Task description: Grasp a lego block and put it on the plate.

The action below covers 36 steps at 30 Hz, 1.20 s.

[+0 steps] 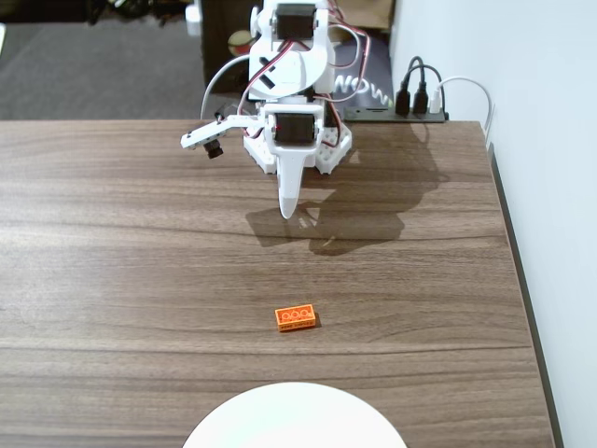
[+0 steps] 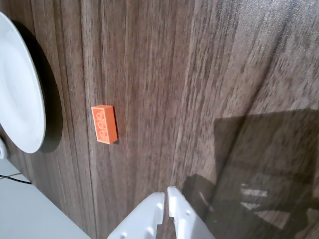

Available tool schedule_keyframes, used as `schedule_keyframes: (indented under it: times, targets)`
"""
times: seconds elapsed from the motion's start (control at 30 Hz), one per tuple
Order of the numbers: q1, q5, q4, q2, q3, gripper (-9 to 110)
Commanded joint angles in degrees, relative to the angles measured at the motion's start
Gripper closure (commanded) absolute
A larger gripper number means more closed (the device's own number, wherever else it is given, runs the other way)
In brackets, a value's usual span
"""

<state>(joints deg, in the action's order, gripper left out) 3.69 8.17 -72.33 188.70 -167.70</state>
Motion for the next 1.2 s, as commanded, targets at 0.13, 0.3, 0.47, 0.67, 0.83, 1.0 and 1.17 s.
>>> schedule_keyframes:
  times: [0.13,0.3,0.47,0.67,0.83,1.0,1.17]
  targets:
    - [-1.49,-4.39,-0.35,-0.18,0.35,101]
    - [-1.41,-4.39,-0.35,-0.18,0.35,101]
    - [-1.41,-4.39,-0.35,-0.18,0.35,101]
    - [-1.41,-4.39,-0.35,-0.18,0.35,101]
    - [-1.41,-4.39,-0.35,-0.18,0.35,101]
    - [-2.11,-3.78,-0.35,-0.18,0.35,101]
    - [-2.11,-3.78,-0.35,-0.09,0.35,101]
